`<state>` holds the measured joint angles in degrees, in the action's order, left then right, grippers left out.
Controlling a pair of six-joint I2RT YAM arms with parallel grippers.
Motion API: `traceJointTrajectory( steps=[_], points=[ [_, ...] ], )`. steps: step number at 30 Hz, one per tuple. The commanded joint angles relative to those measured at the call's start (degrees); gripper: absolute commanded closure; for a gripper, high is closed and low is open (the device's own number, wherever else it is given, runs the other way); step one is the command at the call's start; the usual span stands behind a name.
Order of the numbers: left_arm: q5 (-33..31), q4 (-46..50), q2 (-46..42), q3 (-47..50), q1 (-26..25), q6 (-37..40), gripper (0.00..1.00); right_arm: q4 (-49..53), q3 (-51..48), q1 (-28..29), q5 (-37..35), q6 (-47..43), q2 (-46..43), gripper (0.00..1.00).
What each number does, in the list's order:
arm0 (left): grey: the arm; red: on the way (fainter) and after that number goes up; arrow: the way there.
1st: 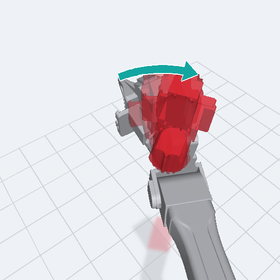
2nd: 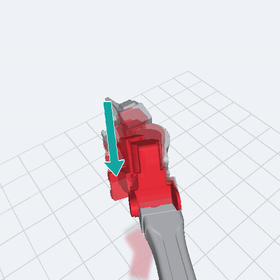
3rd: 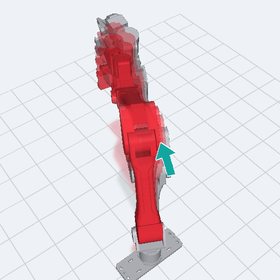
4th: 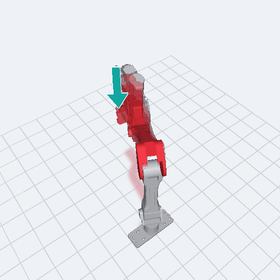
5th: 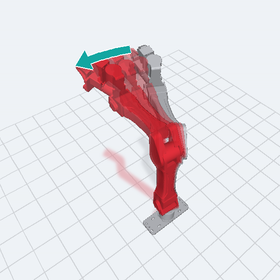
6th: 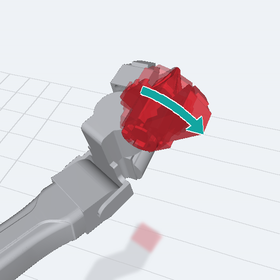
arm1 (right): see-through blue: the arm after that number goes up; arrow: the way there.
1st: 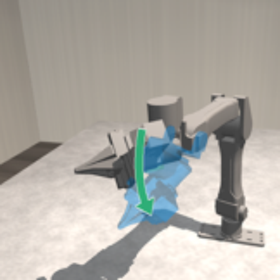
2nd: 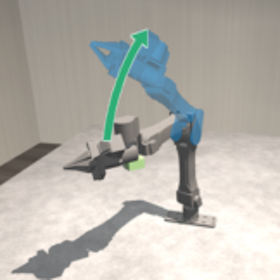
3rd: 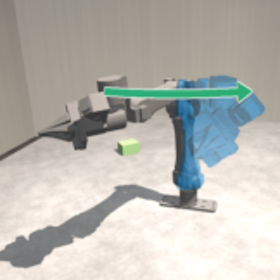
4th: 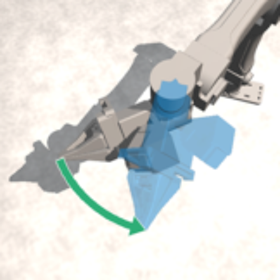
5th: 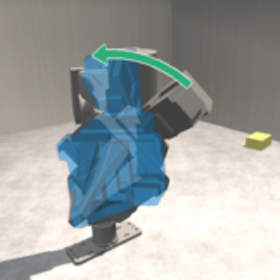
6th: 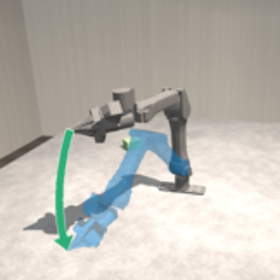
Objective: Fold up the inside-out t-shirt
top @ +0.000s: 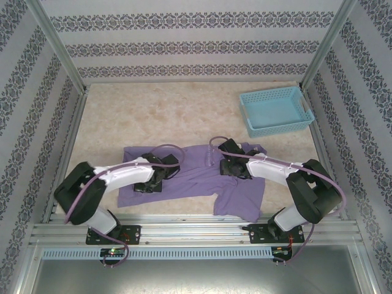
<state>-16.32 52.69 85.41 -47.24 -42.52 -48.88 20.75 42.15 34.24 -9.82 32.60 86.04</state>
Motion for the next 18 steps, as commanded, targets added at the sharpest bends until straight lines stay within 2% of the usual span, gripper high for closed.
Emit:
traceJointTrajectory(
  steps=[1,4,7,13,18],
  points=[
    [-0.9,-3.4,-9.6,2.9,2.0,0.4,1.00,5.1,2.4,-0.5,-0.2,-1.2,-5.7,0.44],
    [1.4,-7.6,-16.1,5.9,3.8,1.7,1.00,7.6,4.5,-1.1,0.6,-2.2,-11.4,0.41],
    [3.3,-10.3,-20.3,7.7,5.5,2.8,1.00,7.5,6.4,-4.2,1.3,-3.9,-13.8,0.38],
    [3.6,-12.2,-26.7,8.8,7.3,4.5,1.00,8.6,15.0,-13.0,5.8,-7.1,-4.4,0.40],
    [4.7,-13.9,-31.1,10.8,8.5,4.8,1.00,6.6,19.8,-13.9,11.1,-8.2,4.2,0.47]
  ],
)
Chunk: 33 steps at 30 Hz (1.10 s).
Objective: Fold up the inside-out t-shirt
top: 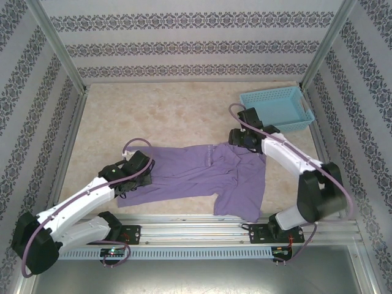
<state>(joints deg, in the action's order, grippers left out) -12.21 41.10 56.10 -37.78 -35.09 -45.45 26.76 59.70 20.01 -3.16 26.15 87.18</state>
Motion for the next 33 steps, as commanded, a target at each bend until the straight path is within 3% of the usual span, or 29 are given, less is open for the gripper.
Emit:
traceJointTrajectory(
  steps=[1,6,15,22,28,33],
  points=[
    [0.9,-2.7,-2.6,1.7,1.3,1.3,1.00,0.4,2.9,0.6,5.5,-1.8,4.3,0.48],
    [1.7,-3.0,-4.7,3.0,3.2,1.1,1.00,1.5,2.3,2.4,5.0,-0.9,6.5,0.49],
    [4.9,-5.4,-4.8,4.4,6.8,1.7,1.00,-0.7,-8.4,2.5,2.2,1.0,-0.1,0.44],
    [6.6,-5.9,-5.3,3.9,8.5,1.9,1.00,-2.2,-5.4,2.4,2.7,-1.7,4.3,0.53],
    [8.4,-6.5,-7.2,3.8,10.7,2.2,1.00,-0.8,-1.8,2.2,1.2,-4.0,6.8,0.72],
    [9.4,-7.3,-7.6,2.5,12.6,2.8,1.00,0.2,-1.7,2.3,1.2,-4.4,4.2,0.97]
  ],
)
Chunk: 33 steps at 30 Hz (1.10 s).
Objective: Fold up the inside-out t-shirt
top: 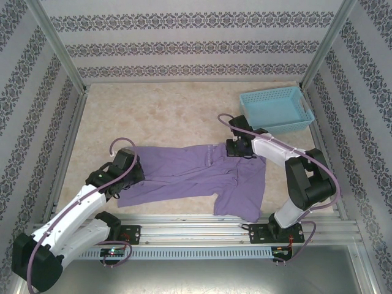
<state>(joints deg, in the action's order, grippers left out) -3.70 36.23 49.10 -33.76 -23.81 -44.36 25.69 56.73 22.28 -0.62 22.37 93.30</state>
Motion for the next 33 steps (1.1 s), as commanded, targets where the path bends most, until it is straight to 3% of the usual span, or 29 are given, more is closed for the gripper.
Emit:
traceJointTrajectory(
  steps=[1,9,15,19,26,33],
  points=[
    [1.2,-2.7,-0.5,-2.0,1.9,1.9,1.00,1.7,1.2,0.0,-1.6,-0.8,-2.8,1.00],
    [5.0,-3.3,1.3,-8.0,8.1,5.3,1.00,5.8,4.0,0.2,-3.1,-2.4,-12.0,1.00],
    [9.6,-6.3,2.9,-14.9,13.8,7.2,1.00,9.1,14.4,2.1,-6.1,-5.7,-21.7,1.00],
    [12.7,-10.5,1.7,-14.2,16.4,6.5,1.00,10.4,16.5,3.9,-9.5,-6.1,-27.4,1.00],
    [17.4,-14.9,0.3,-6.0,21.6,3.7,0.97,14.0,6.5,4.3,-12.6,-2.9,-37.2,1.00],
    [18.4,-12.9,1.0,2.4,26.2,0.6,0.94,14.6,-7.2,6.1,-7.6,5.4,-41.9,1.00]
  ],
)
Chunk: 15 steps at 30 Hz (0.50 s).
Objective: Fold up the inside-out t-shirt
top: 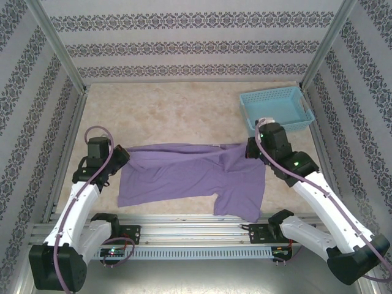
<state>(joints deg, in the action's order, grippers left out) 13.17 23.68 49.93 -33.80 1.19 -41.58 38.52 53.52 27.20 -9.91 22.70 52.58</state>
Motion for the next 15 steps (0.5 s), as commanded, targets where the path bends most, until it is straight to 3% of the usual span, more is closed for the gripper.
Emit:
traceJointTrajectory(
  steps=[1,6,10,15],
  points=[
    [2.2,-0.5,0.3,3.5,1.3,-2.4,0.93,1.6,-5.9,1.6,1.7,6.3,-1.3,1.00],
    [0.4,2.9,0.0,6.9,2.6,-3.2,0.87,1.3,-13.8,1.8,0.0,12.2,-1.2,1.00],
    [-0.9,5.5,-1.7,8.6,5.8,-4.2,0.86,1.1,-14.1,1.3,-0.8,12.5,-1.9,1.00],
    [0.0,10.7,-4.8,8.2,6.3,-5.3,0.63,-0.2,-11.5,1.6,0.8,11.5,-0.3,1.00]
  ],
)
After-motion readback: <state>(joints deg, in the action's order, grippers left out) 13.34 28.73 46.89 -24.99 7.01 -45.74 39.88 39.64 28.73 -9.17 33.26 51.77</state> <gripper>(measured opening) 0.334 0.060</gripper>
